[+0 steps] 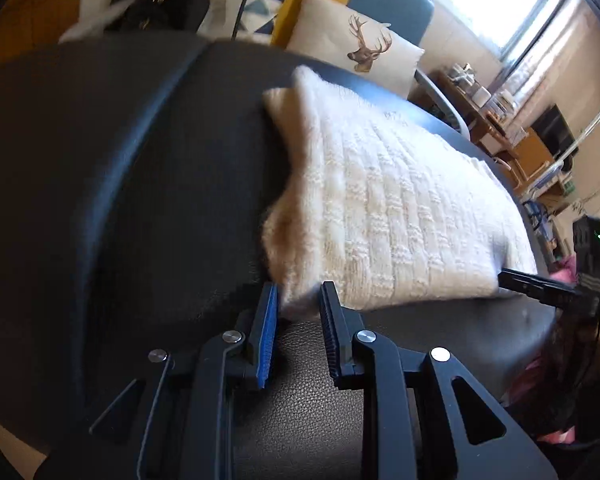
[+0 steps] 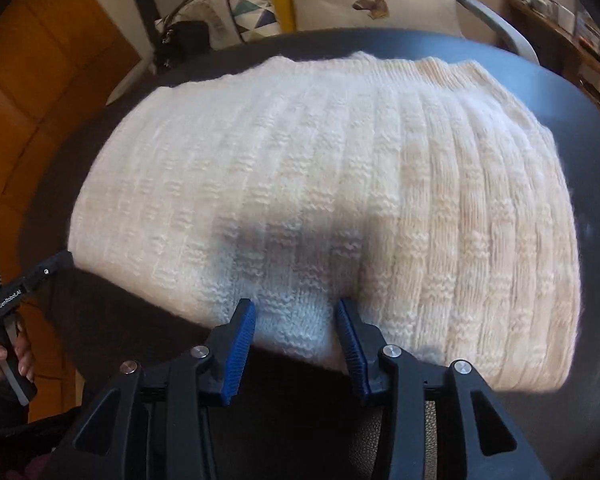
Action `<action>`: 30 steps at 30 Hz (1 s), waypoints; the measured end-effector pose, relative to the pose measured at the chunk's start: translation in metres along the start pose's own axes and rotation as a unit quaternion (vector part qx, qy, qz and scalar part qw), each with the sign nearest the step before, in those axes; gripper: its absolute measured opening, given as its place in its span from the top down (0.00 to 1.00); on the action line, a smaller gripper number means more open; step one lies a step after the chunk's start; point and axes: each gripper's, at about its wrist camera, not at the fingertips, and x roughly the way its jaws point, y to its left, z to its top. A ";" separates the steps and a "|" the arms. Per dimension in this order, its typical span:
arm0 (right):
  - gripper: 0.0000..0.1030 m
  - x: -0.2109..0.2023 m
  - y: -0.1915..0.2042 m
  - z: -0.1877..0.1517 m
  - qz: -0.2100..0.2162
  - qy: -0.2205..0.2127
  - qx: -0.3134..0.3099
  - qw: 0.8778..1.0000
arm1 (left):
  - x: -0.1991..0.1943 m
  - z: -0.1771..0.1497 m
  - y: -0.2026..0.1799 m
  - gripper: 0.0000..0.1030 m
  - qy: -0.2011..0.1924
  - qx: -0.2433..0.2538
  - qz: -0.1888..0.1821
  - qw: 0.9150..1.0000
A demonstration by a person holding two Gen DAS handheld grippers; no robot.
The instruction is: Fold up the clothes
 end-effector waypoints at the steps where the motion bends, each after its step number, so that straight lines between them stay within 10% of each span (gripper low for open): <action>1: 0.58 -0.006 0.002 0.003 0.027 -0.007 0.004 1.000 | -0.009 0.000 0.002 0.77 -0.015 -0.002 -0.027 1.000; 7: 0.58 0.002 0.050 0.042 0.163 0.048 -0.056 0.984 | -0.009 0.023 0.017 0.75 -0.002 0.055 -0.076 0.996; 17: 0.56 0.104 0.193 0.163 0.050 0.199 -0.205 0.957 | 0.010 0.030 0.044 0.72 0.040 0.062 -0.163 0.984; 24: 0.51 0.198 0.199 0.217 -0.083 0.251 -0.141 0.954 | 0.012 0.027 0.031 0.71 0.049 0.093 -0.179 0.978; 30: 0.51 0.222 0.206 0.221 -0.112 0.243 -0.138 0.954 | 0.013 0.025 0.032 0.70 0.052 0.094 -0.196 0.975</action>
